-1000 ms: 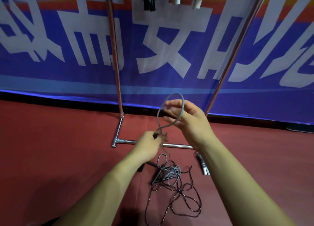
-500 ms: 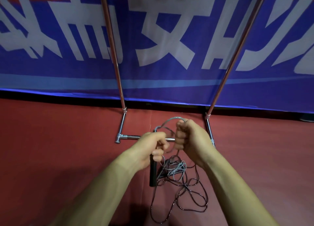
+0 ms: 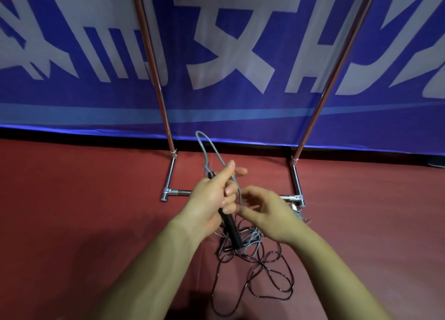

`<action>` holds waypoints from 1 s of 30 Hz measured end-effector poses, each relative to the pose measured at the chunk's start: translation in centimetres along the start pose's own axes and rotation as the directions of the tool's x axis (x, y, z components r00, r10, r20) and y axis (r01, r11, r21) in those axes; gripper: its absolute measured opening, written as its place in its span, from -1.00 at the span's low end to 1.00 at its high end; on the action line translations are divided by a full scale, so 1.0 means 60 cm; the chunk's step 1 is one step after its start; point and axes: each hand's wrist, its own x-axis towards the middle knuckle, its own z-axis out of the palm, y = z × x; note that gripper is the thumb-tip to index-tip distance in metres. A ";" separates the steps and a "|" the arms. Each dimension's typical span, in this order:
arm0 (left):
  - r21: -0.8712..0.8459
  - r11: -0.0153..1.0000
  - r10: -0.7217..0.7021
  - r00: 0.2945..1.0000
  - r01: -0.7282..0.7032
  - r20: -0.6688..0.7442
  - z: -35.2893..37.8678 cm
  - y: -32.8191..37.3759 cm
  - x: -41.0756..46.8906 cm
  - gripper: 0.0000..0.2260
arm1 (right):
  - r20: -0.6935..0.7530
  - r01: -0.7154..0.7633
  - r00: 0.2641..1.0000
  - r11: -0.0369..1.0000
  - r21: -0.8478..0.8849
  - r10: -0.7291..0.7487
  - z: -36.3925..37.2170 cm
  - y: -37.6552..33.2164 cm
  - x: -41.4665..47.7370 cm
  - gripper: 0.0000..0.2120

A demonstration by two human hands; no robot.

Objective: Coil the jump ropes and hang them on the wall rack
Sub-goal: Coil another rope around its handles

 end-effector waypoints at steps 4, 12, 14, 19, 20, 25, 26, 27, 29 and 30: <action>0.091 0.996 0.025 1.000 -0.023 -0.014 -0.011 0.008 0.011 -0.78 | -0.077 -0.040 0.996 0.998 -0.049 0.036 -0.006 -0.008 -0.002 -0.70; 0.730 0.683 -0.112 0.982 -0.035 0.151 -0.029 -0.012 0.011 -0.70 | -0.318 0.046 0.919 0.738 0.674 0.233 -0.037 -0.067 0.018 -0.82; 0.736 0.669 -0.014 0.988 -0.102 0.151 -0.030 -0.017 0.018 -0.64 | -0.309 0.034 0.925 0.762 0.646 0.220 -0.037 -0.057 0.021 -0.86; 0.374 0.918 0.107 0.990 -0.134 0.092 -0.024 0.000 0.021 -0.80 | 0.037 -0.096 0.995 0.954 0.285 0.089 -0.020 -0.013 0.007 -0.88; 0.309 0.941 0.121 0.989 -0.141 0.083 -0.020 0.006 0.019 -0.81 | 0.104 -0.127 0.989 0.975 0.182 0.109 -0.016 -0.007 0.003 -0.93; 0.130 0.983 0.137 0.989 -0.129 -0.053 -0.035 0.023 0.029 -0.84 | -0.109 -0.138 0.988 0.954 -0.265 0.112 -0.032 -0.010 0.003 -0.77; 0.162 0.982 0.108 0.993 -0.098 -0.051 -0.038 0.021 0.031 -0.84 | -0.180 -0.116 0.980 0.980 -0.160 0.087 -0.039 -0.022 0.002 -0.77; 0.213 0.975 0.070 0.997 -0.063 -0.026 -0.040 0.017 0.031 -0.82 | -0.235 -0.083 0.969 0.996 -0.029 0.074 -0.045 -0.034 0.003 -0.77; 0.362 0.932 -0.017 0.999 -0.001 0.048 -0.037 0.006 0.026 -0.76 | -0.299 0.010 0.953 0.979 0.201 0.052 -0.052 -0.061 0.005 -0.75; 0.439 0.898 -0.058 0.995 0.015 0.085 -0.033 0.000 0.022 -0.77 | -0.322 0.052 0.946 0.957 0.284 0.044 -0.053 -0.072 0.006 -0.74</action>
